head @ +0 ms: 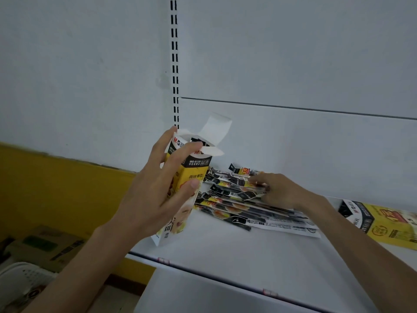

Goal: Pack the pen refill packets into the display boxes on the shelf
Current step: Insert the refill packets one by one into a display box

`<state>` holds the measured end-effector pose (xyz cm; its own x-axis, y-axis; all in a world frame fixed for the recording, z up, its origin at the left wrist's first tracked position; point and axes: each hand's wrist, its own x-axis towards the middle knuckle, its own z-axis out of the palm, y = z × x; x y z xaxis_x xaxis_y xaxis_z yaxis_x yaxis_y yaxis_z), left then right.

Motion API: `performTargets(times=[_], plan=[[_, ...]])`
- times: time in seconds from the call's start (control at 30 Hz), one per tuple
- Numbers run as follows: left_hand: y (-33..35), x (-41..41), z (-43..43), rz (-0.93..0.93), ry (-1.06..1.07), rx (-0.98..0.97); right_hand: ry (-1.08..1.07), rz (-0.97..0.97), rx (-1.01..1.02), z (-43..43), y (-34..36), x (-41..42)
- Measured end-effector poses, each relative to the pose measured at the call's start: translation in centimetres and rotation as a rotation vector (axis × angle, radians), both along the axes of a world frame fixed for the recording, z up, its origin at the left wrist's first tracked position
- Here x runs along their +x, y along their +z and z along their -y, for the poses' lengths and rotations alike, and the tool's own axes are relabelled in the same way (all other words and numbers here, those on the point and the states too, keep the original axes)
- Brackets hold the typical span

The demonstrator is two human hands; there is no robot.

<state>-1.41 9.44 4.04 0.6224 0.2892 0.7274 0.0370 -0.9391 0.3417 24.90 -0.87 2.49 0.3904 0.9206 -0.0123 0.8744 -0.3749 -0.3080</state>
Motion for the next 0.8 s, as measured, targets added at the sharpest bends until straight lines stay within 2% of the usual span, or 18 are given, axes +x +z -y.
performTargets(times=[0.27,0.47,0.53,0.67,0.8], plan=[[-0.1,0.0,0.1,0.007,0.017,0.053,0.051,0.016,0.12,0.2,0.7,-0.6],[-0.2,0.1,0.0,-0.013,0.011,0.103,-0.01,-0.02,0.518,0.8,5.1,-1.4],[-0.2,0.1,0.1,-0.023,0.013,0.086,-0.054,-0.203,0.647,1.1,7.7,-2.0],[0.0,0.0,0.3,-0.038,0.025,0.077,0.065,-0.64,0.821,2.1,11.9,-4.4],[0.0,-0.1,0.4,-0.048,0.007,0.09,0.25,-0.864,0.926,3.0,14.8,-7.0]])
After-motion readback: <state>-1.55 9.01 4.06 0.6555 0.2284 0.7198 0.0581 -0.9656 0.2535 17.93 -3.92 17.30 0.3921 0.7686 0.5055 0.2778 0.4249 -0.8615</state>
